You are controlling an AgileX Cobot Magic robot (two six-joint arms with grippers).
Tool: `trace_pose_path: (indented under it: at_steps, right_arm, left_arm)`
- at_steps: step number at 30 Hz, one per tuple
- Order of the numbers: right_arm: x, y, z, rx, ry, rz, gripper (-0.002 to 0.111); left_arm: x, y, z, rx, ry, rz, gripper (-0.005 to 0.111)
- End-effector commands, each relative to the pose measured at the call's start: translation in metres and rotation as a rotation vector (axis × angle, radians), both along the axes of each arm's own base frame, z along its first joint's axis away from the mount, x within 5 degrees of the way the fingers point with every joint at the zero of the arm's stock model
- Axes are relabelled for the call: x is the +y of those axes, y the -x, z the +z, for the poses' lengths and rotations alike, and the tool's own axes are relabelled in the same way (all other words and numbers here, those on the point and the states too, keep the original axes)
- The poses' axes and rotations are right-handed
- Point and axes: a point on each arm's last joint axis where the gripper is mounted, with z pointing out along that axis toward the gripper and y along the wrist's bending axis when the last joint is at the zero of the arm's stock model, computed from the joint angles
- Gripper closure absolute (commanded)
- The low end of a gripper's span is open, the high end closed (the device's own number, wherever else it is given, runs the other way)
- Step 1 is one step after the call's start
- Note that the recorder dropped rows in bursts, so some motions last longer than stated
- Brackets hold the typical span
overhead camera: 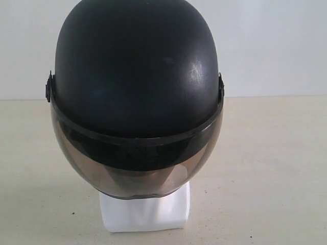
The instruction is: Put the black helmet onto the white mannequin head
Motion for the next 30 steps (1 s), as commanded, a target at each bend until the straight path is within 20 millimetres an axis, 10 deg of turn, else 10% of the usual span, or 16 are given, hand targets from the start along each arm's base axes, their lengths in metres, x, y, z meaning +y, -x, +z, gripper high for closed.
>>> trace_pose_path:
  at_steps: [1,30]
  right_arm:
    - [0.0049,-0.0003,0.0006,-0.006,0.043,0.105,0.108]
    - [0.0063,-0.0002,0.0002,-0.003,0.037,0.129,0.108]
  left_arm:
    - [0.0000,0.0002,0.0007,-0.008,-0.003,0.000,0.102]
    - [0.0000,0.0002,0.0007,-0.008,-0.003,0.000,0.102]
